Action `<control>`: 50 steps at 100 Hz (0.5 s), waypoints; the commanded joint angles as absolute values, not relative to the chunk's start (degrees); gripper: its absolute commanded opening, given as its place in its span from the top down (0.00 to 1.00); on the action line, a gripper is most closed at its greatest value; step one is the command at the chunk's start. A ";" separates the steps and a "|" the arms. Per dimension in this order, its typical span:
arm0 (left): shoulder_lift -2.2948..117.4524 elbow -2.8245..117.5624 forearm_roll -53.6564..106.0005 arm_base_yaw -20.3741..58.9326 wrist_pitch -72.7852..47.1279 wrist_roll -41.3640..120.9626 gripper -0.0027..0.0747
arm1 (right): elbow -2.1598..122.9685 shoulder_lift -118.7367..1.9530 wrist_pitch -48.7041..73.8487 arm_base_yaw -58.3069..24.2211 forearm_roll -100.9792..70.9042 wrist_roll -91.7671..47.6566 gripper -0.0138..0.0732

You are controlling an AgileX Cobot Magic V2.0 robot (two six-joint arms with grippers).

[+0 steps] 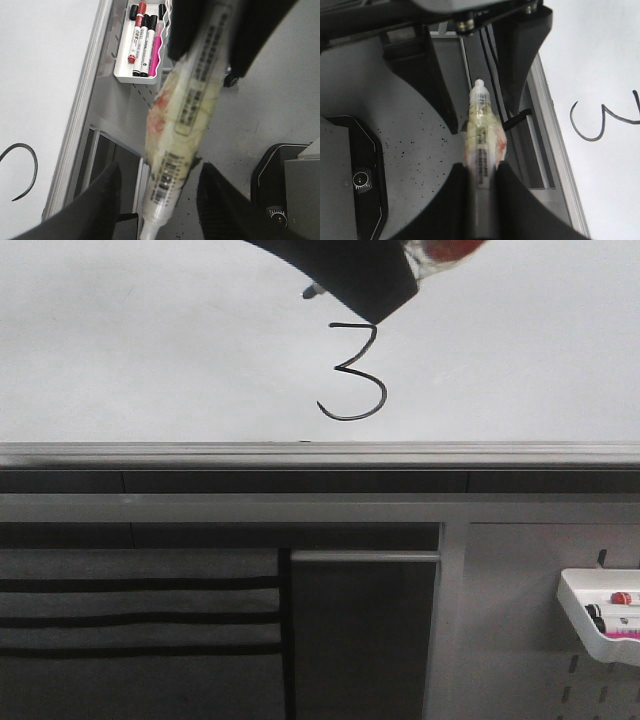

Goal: Write number 3 on whiteboard

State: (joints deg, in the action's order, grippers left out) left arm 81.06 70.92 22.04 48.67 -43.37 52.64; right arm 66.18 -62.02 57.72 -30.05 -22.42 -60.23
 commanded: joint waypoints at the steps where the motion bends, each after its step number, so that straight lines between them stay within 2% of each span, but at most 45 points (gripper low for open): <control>1: 79.33 72.77 23.84 49.14 -40.72 52.81 0.69 | 67.65 -61.18 55.49 -30.16 -23.55 -60.78 0.90; 27: 79.33 72.77 23.94 49.14 -40.72 52.81 0.89 | 67.65 -61.18 55.49 -30.16 -23.55 -60.78 0.90; 50: 79.33 72.77 23.94 49.14 -40.72 52.81 0.98 | 67.65 -61.18 56.14 -30.16 -23.55 -60.78 0.89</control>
State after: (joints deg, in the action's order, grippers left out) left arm 81.06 70.92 21.85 48.90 -43.81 53.91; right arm 66.18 -62.02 58.17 -30.14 -22.42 -60.36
